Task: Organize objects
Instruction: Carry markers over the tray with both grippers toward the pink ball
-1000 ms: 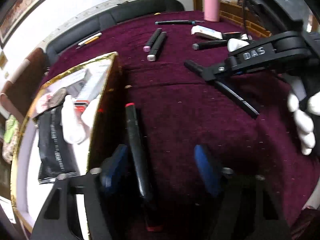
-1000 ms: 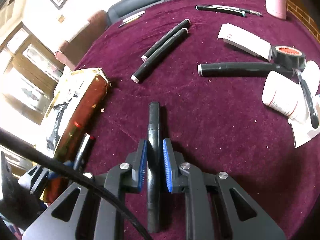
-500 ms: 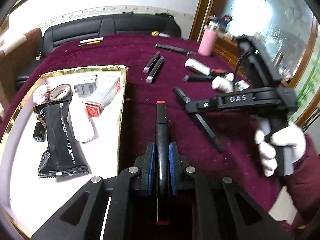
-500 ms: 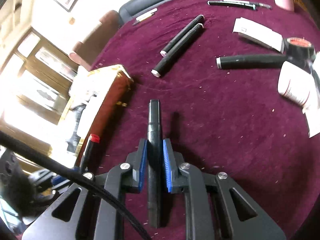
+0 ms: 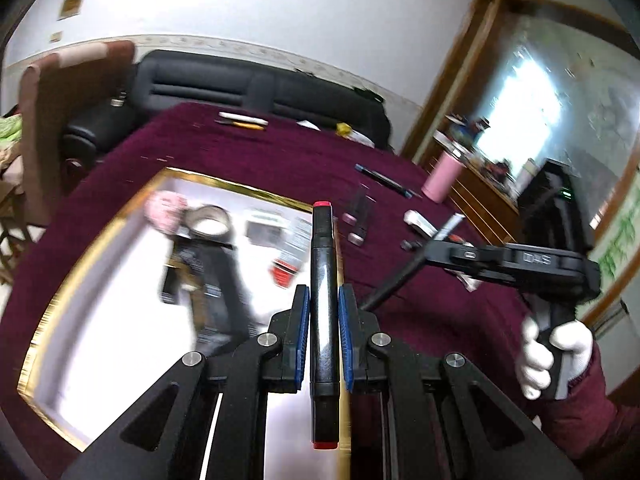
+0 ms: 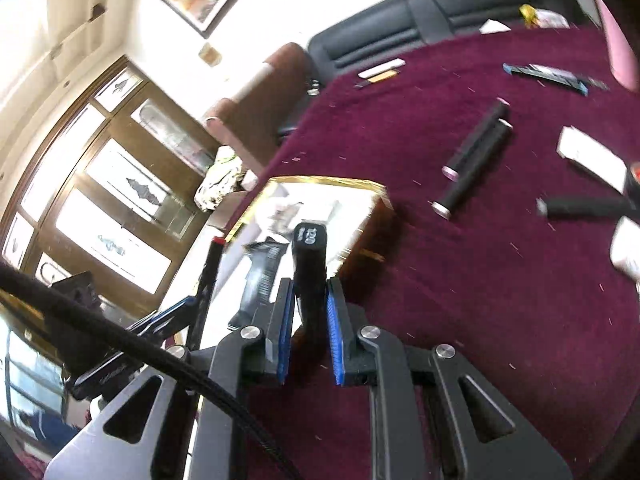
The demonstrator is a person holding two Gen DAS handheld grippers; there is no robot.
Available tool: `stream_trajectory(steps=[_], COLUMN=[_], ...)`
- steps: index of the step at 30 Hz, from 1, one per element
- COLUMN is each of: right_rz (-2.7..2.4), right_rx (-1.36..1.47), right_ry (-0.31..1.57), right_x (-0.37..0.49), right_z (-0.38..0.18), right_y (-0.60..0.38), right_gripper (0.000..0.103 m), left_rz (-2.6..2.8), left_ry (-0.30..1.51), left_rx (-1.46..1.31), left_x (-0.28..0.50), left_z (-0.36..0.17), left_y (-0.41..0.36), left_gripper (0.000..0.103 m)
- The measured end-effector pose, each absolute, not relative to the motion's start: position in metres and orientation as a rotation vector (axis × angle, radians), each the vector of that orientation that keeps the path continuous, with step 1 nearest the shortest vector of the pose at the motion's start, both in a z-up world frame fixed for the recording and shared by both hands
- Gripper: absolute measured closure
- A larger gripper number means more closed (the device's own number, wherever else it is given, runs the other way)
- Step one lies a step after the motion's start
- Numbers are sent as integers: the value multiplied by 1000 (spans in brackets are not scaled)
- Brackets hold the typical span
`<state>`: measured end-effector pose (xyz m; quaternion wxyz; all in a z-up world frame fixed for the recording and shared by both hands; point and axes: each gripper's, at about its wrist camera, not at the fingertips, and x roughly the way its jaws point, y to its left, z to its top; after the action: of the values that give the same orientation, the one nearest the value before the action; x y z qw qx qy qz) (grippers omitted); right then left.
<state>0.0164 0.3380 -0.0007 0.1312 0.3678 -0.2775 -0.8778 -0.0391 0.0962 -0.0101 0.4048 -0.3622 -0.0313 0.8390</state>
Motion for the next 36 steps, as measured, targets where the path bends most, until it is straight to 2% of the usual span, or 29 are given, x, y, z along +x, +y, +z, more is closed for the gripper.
stream_trajectory(steps=[7,14,18,20,21,22,23,25,29,33,35,36], right_rz=[-2444,-2380,-2365,-2394,-2411,-2423,-2440,-2484,-2617,-2711,-2705,-2690], right_rx=[1143,1292,1359,1367,1362,1353,1349,1343,1325,1276,1263,1256], right_ry=[-751,-793,-815,-786,-769,-758,-747,-726,-733,-899,-987,-1033], right_x=[-31,-83,-97,-90,-84,-77,-71,-55,-21,19,33,38], right_z=[-3,-41,-54,-49,-45,-41,-37,-30,-23,-25,-28,-30], right_y=[292,265,264,265,265,266,268,275,299,336,349,354], right_gripper=[89,89,88,88,87,84,78,73,71,70,53,50], left_rz=[2246,2312,2300,2293,2289,2271,2253,2251,2243,2057,2039,2051], left_ry=[-57,-28,-79,-129,-150,-191,-215,-215,-194,-246,-195,-201], left_rx=[-983,-1127,-1171,-1173,-1179,-1181,-1180,-1179,-1168,-1247,-1255,-1207], left_x=[-85,-136,-145,-147,-151,-151,-151,-148,-132,-111,-99,-93], left_z=[-21,-57,-67,-69,-70,-71,-72,-71,-68,-85,-90,-84], left_y=[60,55,52,48,46,43,42,42,50,72,84,86], left_gripper=[92,92,90,77,61,53,53,52,44,43,43,43])
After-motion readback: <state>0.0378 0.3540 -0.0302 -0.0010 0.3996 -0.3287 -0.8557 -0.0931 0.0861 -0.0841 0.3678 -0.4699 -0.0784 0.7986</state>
